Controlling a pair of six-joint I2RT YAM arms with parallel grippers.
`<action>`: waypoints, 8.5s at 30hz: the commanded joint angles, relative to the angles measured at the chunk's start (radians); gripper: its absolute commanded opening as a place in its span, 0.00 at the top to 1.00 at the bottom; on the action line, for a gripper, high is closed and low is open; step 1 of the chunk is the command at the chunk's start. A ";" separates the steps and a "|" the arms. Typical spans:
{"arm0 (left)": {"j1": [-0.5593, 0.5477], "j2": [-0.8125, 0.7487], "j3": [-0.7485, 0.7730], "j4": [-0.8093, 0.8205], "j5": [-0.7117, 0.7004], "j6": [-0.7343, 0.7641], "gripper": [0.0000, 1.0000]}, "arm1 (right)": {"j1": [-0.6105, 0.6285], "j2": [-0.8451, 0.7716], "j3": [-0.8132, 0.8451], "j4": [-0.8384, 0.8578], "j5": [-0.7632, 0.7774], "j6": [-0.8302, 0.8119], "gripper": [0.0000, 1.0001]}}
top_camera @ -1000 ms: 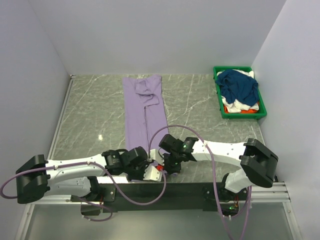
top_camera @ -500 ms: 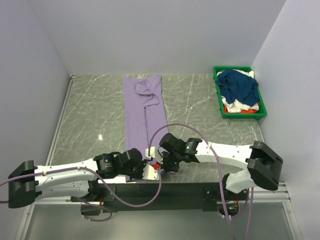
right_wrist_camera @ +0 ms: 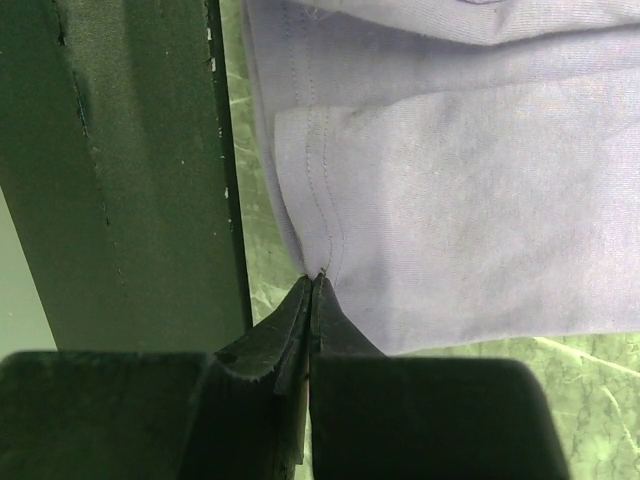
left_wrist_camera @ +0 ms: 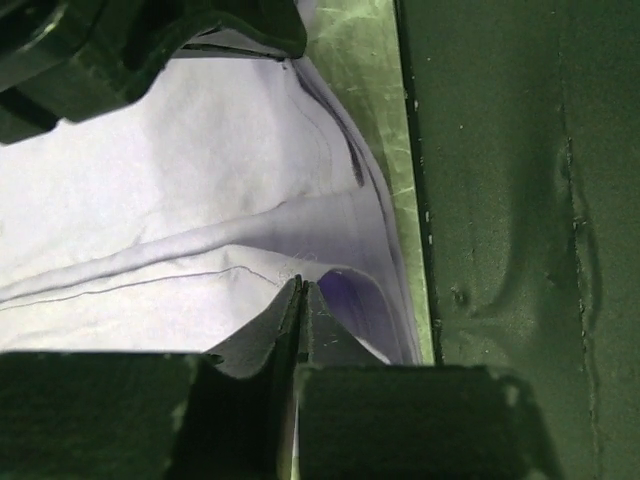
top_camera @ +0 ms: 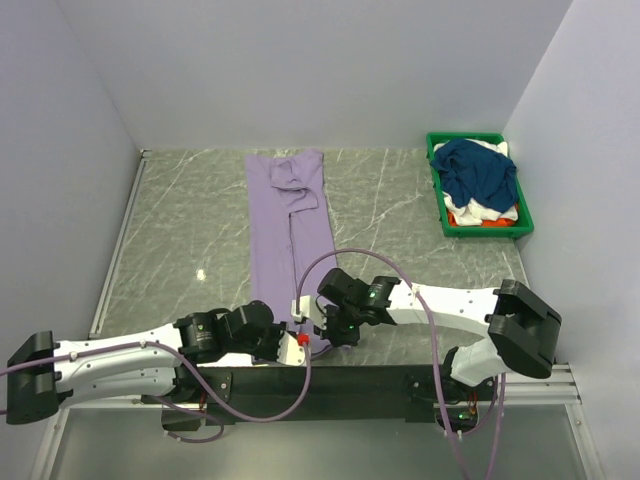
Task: Fold and stack the t-shirts
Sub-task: Fold the tshirt
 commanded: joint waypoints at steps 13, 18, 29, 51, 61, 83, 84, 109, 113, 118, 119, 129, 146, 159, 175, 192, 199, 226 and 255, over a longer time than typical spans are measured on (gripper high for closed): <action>-0.007 -0.095 0.040 -0.146 0.085 0.078 0.44 | -0.002 -0.003 0.013 0.002 0.011 0.015 1.00; -0.007 -0.010 0.068 -0.271 0.116 0.163 0.55 | -0.003 -0.003 0.019 0.005 0.017 0.012 1.00; -0.007 0.100 0.058 -0.208 0.085 0.128 0.49 | -0.025 0.018 0.033 -0.004 -0.009 0.021 1.00; -0.010 0.270 0.022 -0.110 0.035 0.128 0.72 | -0.131 0.063 0.083 -0.043 -0.130 0.021 1.00; -0.010 0.149 0.048 -0.196 0.051 0.129 0.99 | -0.138 0.004 0.065 -0.052 -0.130 0.027 1.00; 0.096 -0.112 0.244 -0.463 0.164 0.163 0.99 | -0.166 -0.180 0.145 -0.141 -0.028 -0.099 1.00; 0.116 -0.110 0.230 -0.440 0.147 0.174 0.99 | -0.175 -0.162 0.157 -0.133 -0.021 -0.113 1.00; 0.909 0.408 0.287 0.066 0.481 0.830 0.85 | -0.425 0.345 0.557 -0.023 -0.049 -0.347 1.00; 0.961 0.516 0.356 0.062 0.527 0.911 0.84 | -0.437 0.417 0.613 -0.021 -0.043 -0.357 1.00; 0.994 0.608 0.381 0.074 0.561 0.957 0.82 | -0.447 0.493 0.682 -0.018 -0.027 -0.360 1.00; 0.997 0.619 0.381 0.085 0.564 0.962 0.82 | -0.448 0.504 0.691 -0.021 -0.024 -0.361 1.00; 1.015 0.649 0.420 0.080 0.630 0.997 0.82 | -0.470 0.478 0.734 -0.093 -0.009 -0.357 1.00; 1.021 0.751 0.450 0.126 0.616 0.985 0.80 | -0.491 0.590 0.795 -0.084 0.032 -0.375 1.00; 1.078 0.594 0.480 0.005 0.575 0.624 0.60 | -0.503 0.638 0.838 -0.060 0.172 -0.296 0.70; 0.908 0.161 0.108 -0.092 0.489 0.384 0.46 | -0.540 0.434 0.636 -0.255 -0.303 0.107 0.71; 0.863 0.048 -0.010 -0.156 0.438 0.574 0.44 | -0.447 0.454 0.367 -0.052 -0.258 0.228 0.70; 0.831 -0.013 -0.058 -0.119 0.412 0.644 0.44 | -0.421 0.184 0.257 0.000 -0.076 0.061 0.53; 0.808 0.161 -0.095 -0.012 0.389 0.760 0.71 | -0.166 0.191 -0.018 0.367 0.330 -0.389 0.85; 1.090 0.666 0.782 -0.550 0.800 0.260 0.47 | -0.552 0.357 0.736 -0.401 -0.199 -0.153 0.47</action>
